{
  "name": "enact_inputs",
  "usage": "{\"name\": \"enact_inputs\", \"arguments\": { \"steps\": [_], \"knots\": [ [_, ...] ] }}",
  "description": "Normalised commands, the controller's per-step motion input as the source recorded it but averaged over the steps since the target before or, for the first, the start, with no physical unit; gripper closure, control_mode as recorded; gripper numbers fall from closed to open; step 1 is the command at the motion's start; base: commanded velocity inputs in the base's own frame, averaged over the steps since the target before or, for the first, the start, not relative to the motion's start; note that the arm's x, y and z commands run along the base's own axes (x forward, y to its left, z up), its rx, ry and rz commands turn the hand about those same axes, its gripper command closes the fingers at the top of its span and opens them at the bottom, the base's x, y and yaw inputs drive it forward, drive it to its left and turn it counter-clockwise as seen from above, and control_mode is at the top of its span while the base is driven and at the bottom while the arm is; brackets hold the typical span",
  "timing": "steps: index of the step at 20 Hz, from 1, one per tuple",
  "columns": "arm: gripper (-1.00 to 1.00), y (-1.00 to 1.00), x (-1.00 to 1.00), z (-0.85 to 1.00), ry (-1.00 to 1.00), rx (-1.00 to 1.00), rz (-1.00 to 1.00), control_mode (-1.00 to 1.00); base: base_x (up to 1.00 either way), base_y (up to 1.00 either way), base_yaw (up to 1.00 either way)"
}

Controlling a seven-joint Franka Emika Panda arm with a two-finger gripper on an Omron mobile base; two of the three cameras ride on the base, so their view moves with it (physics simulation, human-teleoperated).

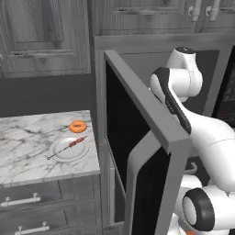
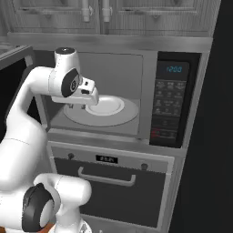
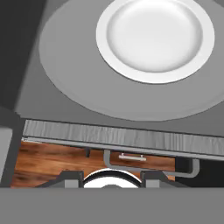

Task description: Pick the kebab skewer from the counter and place it in the microwave.

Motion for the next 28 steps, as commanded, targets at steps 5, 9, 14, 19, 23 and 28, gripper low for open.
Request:
{"name": "enact_inputs", "arguments": {
  "steps": [5, 9, 14, 19, 23, 28],
  "knots": [
    [-1.0, 0.0, 0.0, 0.0, 0.0, 0.0, 0.0, 1.0, -0.45, -0.19, 0.0],
    [-1.0, 0.0, 0.0, 0.0, 0.0, 0.0, 0.0, 1.0, -0.59, -0.88, -0.03],
    [-1.0, 0.0, 0.0, 0.0, 0.0, 0.0, 0.0, 1.0, -0.31, -0.73, 0.03],
    [-1.0, 0.0, 0.0, 0.0, 0.0, 0.0, 0.0, 1.0, -0.73, 0.0, 0.48],
    [-1.0, 0.0, 0.0, 0.0, 0.0, 0.0, 0.0, 1.0, -0.94, -0.02, 0.84],
    [-1.0, 0.0, 0.0, 0.0, 0.0, 0.0, 0.0, 1.0, -0.96, -0.36, 0.83]
  ]
}}
